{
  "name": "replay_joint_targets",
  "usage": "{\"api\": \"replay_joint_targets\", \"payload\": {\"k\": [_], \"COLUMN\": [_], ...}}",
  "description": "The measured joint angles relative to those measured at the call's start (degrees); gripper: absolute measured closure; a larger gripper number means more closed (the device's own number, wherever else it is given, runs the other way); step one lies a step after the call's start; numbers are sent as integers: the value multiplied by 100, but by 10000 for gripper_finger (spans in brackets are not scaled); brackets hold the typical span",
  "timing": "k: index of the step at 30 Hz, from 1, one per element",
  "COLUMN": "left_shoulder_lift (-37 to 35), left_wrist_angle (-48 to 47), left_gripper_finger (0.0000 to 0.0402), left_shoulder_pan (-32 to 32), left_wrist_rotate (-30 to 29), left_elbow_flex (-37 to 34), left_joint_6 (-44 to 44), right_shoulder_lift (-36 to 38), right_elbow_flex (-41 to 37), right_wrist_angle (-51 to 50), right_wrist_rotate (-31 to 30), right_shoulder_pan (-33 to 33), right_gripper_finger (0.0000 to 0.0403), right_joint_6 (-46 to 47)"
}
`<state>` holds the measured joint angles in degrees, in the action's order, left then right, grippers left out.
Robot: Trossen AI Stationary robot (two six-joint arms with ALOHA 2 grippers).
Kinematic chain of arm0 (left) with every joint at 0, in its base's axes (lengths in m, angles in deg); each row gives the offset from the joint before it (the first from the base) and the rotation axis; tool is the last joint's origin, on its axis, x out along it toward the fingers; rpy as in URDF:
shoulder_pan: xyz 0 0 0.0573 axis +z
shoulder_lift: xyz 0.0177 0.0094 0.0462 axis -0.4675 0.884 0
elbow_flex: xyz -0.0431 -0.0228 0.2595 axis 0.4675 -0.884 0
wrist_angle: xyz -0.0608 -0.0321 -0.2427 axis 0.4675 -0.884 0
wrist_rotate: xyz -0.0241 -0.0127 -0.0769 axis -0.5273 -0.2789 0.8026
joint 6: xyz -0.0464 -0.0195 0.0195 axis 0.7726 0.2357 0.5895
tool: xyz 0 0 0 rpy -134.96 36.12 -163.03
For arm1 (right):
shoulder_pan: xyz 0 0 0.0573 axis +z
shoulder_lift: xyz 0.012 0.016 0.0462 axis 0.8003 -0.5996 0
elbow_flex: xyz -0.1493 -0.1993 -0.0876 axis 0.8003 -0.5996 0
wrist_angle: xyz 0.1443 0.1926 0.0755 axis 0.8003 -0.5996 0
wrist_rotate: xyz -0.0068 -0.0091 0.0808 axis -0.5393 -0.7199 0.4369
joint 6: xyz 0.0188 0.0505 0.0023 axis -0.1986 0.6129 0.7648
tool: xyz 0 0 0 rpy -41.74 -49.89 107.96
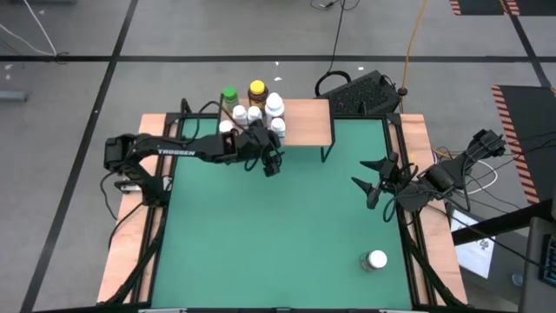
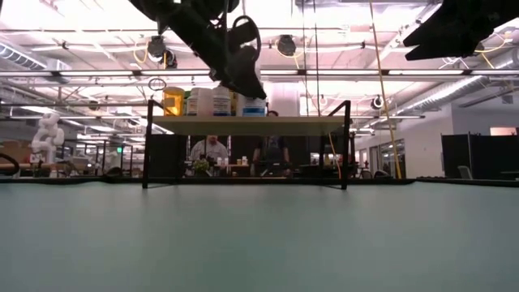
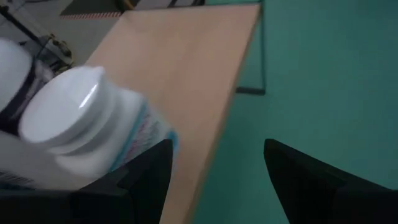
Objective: Pick and place medicine bottles onto shelf by color
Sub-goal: Put the white and blue pill bottle on the shelf, then put the white and green pill bottle on the shelf
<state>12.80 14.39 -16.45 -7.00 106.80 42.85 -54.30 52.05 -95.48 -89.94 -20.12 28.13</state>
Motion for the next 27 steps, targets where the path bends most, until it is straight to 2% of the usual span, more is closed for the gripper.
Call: {"api": "replay_joint_targets", "payload": {"k": [6,14,22,27], "left_shoulder_lift": [0,50,55,292], "left_wrist_angle": [268,1232,1565,2051], "left_gripper_finger": [144,144,144,144], "left_shoulder_pan": [-395,-907,-1173,-1280], "left_wrist_rotate": [6,375,376,380], "left_elbow_flex": [0,2,0,7], "left_joint_6": [95,440,471,470], "right_shoulder_lift": [-15,-17,-17,-22], "right_elbow_flex": [-18,-335,-466,-814], "right_wrist_angle": [29,341,995,1956], "right_wrist_rotate": [-1,0,-2,0], "right_shoulder_pan": [0,0,0,0], "right_gripper_finger": [122,122,122,122], "right_joint_6": [6,-75,-949,-1781]}}
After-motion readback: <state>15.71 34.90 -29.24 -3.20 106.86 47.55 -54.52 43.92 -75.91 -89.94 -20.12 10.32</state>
